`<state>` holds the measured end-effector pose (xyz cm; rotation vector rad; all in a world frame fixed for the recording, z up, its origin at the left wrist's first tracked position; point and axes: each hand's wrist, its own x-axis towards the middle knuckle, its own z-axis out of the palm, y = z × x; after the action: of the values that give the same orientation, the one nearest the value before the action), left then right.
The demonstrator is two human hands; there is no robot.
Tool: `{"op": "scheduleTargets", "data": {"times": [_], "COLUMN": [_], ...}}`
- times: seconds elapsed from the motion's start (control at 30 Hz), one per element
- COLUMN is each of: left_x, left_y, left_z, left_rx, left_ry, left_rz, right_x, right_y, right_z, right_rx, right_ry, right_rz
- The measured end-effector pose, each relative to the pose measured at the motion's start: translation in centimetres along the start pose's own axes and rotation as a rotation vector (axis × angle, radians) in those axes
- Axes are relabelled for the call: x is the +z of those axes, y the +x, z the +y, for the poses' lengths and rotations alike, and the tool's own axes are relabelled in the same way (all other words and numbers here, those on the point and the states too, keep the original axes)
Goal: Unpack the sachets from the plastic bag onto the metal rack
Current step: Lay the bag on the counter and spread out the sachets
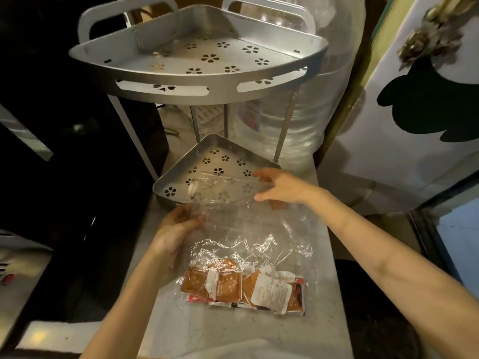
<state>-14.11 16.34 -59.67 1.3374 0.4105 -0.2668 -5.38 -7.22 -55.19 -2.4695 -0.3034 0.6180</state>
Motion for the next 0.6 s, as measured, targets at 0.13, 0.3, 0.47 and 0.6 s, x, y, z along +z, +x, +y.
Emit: {"op": "scheduleTargets", "data": {"times": [0.13,0.3,0.47,0.6], "left_x": [0.5,0.0,0.8,3.3], "left_y": [-0.4,-0.2,-1.3,-4.1], "left_z": [0.5,0.8,1.4,0.6], "left_rx": [0.045,0.020,0.121,0.533], "left_ry": [0.010,0.056,0.344,0.814], "left_rz": [-0.018,-0.022,0.013,0.420], "right_x": [-1.6,-3.5,-4.1,-4.1], "right_y": [0.2,-0.3,-1.7,-2.5], "right_z": [-1.0,-2.6,-3.7,-4.0], "right_rx": [0.022,0.056,0.056,0.079], "right_ry": [-0.029,-0.127,-0.122,-0.132], "right_rz": [-0.074,-0.166,-0.200,-0.244]}}
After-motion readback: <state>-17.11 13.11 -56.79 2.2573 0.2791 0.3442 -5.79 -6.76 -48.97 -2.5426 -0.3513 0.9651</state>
